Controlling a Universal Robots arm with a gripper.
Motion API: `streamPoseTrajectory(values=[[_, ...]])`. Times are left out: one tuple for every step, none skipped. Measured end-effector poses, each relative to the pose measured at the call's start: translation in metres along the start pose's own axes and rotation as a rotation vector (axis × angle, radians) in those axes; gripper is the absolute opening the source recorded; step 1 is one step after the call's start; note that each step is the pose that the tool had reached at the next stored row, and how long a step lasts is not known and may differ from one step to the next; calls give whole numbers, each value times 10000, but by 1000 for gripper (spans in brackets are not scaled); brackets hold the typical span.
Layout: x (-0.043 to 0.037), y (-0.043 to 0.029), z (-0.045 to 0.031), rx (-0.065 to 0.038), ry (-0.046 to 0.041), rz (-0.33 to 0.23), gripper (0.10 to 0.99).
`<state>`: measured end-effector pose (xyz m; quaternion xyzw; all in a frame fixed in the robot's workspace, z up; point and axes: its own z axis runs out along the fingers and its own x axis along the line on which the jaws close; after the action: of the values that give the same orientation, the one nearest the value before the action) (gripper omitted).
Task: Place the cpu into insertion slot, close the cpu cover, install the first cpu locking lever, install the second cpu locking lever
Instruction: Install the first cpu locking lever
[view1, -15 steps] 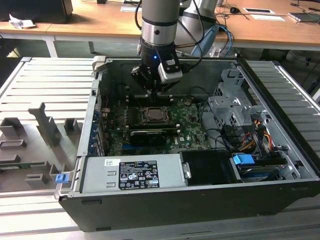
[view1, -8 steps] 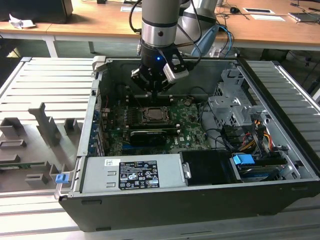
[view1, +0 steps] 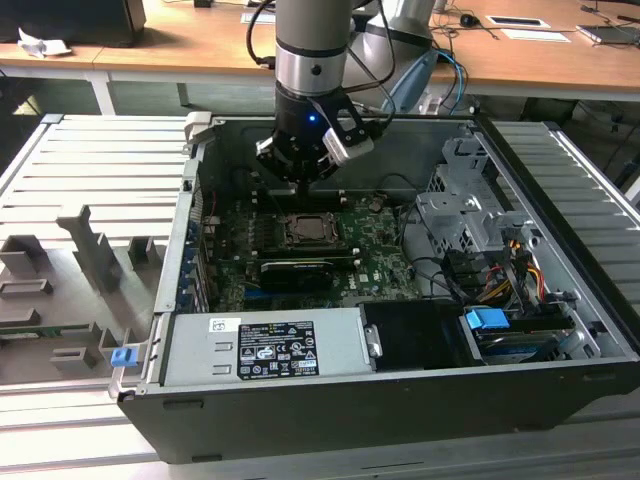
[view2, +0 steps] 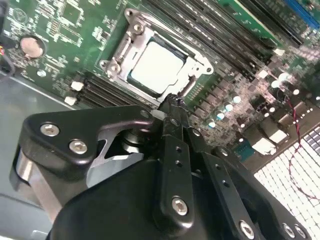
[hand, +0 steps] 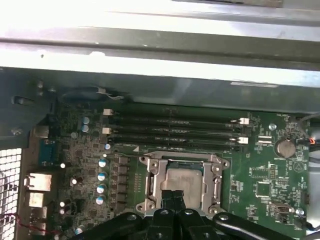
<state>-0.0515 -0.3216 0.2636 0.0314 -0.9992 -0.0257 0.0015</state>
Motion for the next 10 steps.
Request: streamPoseTrajectory(values=[[17, 5, 5, 1, -1, 24, 106], [40, 10, 14, 0, -3, 48, 106], [64, 19, 28, 1, -3, 78, 106], [86, 25, 39, 0, -5, 92, 106], [188, 42, 68, 1, -3, 100, 106], [229, 46, 75, -1, -4, 103, 106], [264, 49, 80, -3, -5, 103, 106], [308, 54, 85, -6, -4, 102, 106], [336, 57, 86, -6, -5, 104, 106], [373, 62, 88, -6, -5, 103, 106]])
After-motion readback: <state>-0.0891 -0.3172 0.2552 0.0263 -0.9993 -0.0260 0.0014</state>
